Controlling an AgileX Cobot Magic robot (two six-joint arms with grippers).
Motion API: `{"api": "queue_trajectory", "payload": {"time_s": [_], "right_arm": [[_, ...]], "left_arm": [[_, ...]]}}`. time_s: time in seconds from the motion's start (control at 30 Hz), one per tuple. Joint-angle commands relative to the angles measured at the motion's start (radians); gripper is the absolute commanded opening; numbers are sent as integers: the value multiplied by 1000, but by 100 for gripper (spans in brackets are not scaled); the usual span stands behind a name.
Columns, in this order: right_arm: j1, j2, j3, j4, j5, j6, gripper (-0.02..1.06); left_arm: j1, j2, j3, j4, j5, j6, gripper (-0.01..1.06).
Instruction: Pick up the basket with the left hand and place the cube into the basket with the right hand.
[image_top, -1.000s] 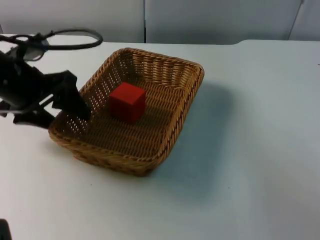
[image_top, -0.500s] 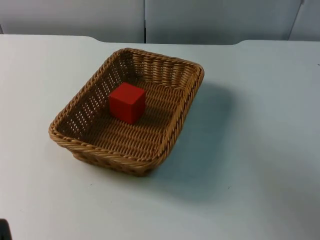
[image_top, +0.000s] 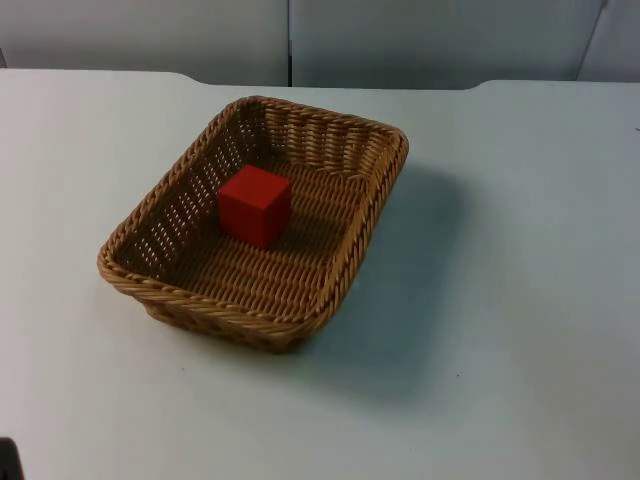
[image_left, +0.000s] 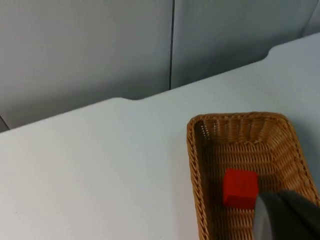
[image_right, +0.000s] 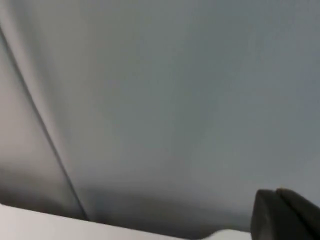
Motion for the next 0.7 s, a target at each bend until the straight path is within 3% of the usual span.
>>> {"api": "queue_trajectory", "payload": {"time_s": [0.0,0.07,0.1,0.13,0.17,0.23,0.37,0.53,0.67], "right_arm": [[-2,-59,2,-123,42,82,0],[-17,-127,2,-261,81,310,0],[-17,-127,2,-261,81,310,0],[-22,-196,2,-348,114,403,0],[-22,-244,2,-392,149,418,0],[-22,-284,2,-426,192,418,0],[-22,-475,2,-470,372,405,0],[-22,-660,22,-490,412,384,0],[-22,-920,158,-573,412,378,0]], "left_arm": [[-5,-61,-1,20,34,-26,0],[-5,-129,1,60,46,-46,0],[-5,-129,1,60,46,-46,0],[-5,-178,1,110,66,-81,0],[-5,-212,1,145,88,-107,0],[-5,-237,1,183,109,-138,0],[-12,-356,53,216,160,-175,0],[-33,-453,156,221,164,-175,0],[-54,-604,333,217,192,-185,0]]}}
